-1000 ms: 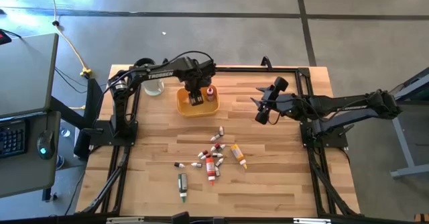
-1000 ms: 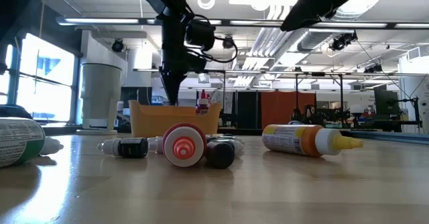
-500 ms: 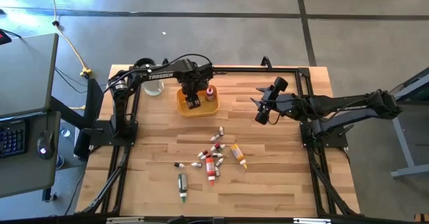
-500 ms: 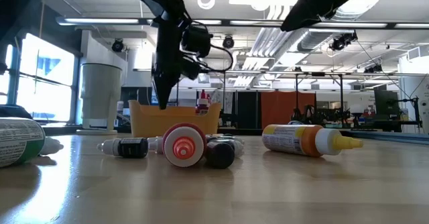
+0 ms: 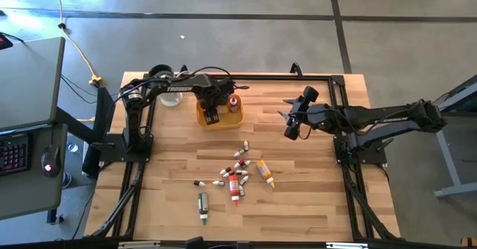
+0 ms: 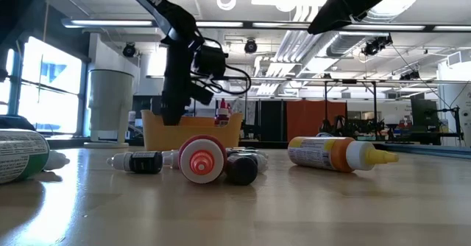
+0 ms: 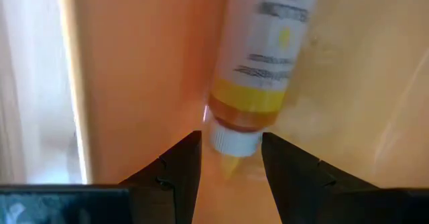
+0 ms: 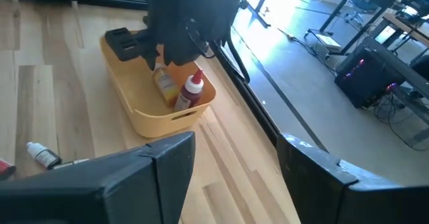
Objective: Pick & Place food coloring
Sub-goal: Put the large yellow food coloring bottle into the yellow bin
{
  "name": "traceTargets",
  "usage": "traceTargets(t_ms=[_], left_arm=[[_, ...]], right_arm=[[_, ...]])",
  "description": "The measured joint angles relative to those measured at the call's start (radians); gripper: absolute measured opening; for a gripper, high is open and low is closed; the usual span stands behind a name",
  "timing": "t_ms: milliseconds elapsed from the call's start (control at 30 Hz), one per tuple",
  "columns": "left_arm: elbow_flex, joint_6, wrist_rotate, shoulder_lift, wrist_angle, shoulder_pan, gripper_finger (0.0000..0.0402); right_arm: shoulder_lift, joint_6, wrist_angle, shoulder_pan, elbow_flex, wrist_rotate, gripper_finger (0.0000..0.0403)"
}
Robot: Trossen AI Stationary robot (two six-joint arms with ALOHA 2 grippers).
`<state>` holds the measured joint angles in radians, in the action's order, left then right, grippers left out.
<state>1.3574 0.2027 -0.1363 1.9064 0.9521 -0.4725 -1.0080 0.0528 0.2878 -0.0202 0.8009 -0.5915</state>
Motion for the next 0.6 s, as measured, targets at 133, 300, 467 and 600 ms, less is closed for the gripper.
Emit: traceTargets(t_ms=[133, 300, 467, 600], left_arm=[[-0.032, 0.003, 0.011, 0.000, -0.036, 0.001, 0.0154], [-0.071, 0.038, 0.009, 0.000, -0.061, 0.001, 0.0133], [-0.069, 0.055, -0.033, -0.003, -0.056, 0.010, 0.0099], [-0.055, 0.055, -0.051, -0.023, -0.017, 0.023, 0.0099]], right_arm=[[0.000, 0.000, 0.000, 0.000, 0.000, 0.000, 0.0206], [0.000, 0.000, -0.001, 0.000, 0.000, 0.000, 0.0206], [0.000, 0.000, -0.001, 0.000, 0.000, 0.005, 0.0206], [0.000, 0.000, -0.006, 0.000, 0.000, 0.049, 0.0206]])
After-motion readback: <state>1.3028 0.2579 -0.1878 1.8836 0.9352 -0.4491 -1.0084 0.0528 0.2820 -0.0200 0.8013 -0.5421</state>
